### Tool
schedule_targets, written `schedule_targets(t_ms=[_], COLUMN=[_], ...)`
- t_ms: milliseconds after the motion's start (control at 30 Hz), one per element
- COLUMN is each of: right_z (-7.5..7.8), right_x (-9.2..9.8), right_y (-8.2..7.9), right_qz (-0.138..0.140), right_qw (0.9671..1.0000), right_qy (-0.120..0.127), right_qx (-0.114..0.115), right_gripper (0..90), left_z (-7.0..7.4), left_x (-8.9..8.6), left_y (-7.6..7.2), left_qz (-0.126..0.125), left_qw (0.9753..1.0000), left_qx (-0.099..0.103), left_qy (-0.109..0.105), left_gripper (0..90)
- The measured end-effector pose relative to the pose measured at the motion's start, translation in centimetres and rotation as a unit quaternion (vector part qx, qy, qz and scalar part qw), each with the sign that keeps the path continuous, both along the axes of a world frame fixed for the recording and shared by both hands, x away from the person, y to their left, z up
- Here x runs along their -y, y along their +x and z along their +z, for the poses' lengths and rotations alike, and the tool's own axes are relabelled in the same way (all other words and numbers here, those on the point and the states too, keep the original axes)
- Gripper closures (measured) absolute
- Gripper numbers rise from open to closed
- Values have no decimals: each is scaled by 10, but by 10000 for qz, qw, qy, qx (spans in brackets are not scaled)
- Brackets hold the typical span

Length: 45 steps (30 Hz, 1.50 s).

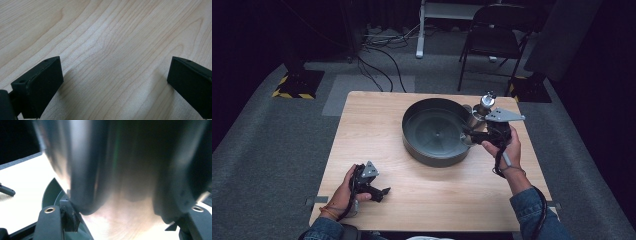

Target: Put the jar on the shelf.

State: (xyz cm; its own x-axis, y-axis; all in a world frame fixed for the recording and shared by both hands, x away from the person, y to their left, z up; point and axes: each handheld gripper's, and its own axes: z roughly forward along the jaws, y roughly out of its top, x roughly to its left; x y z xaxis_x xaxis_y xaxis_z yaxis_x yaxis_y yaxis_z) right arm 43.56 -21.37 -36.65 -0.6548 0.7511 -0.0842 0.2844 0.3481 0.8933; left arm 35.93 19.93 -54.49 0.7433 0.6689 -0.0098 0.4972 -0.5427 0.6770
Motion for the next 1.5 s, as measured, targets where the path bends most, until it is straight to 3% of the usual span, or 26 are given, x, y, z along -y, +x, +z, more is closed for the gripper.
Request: schedule_targets(t_ms=[233, 833, 1500], right_z=[-6, -37, -74], right_x=[-9, -21, -30], right_y=[10, 35, 47], right_qz=[24, -75, -123], right_qw=[10000, 9997, 9987], right_qy=[-13, 115, 238], right_qx=[5, -197, -423], right_gripper=[347, 347, 347], left_z=[0, 0, 0], left_x=[0, 0, 0], left_y=[0, 0, 0], left_qz=[-4, -19, -22], left_qw=[10000, 10000, 10000], left_qx=[0, 6, 5], left_qy=[-1, -4, -3], left_gripper=[0, 0, 0])
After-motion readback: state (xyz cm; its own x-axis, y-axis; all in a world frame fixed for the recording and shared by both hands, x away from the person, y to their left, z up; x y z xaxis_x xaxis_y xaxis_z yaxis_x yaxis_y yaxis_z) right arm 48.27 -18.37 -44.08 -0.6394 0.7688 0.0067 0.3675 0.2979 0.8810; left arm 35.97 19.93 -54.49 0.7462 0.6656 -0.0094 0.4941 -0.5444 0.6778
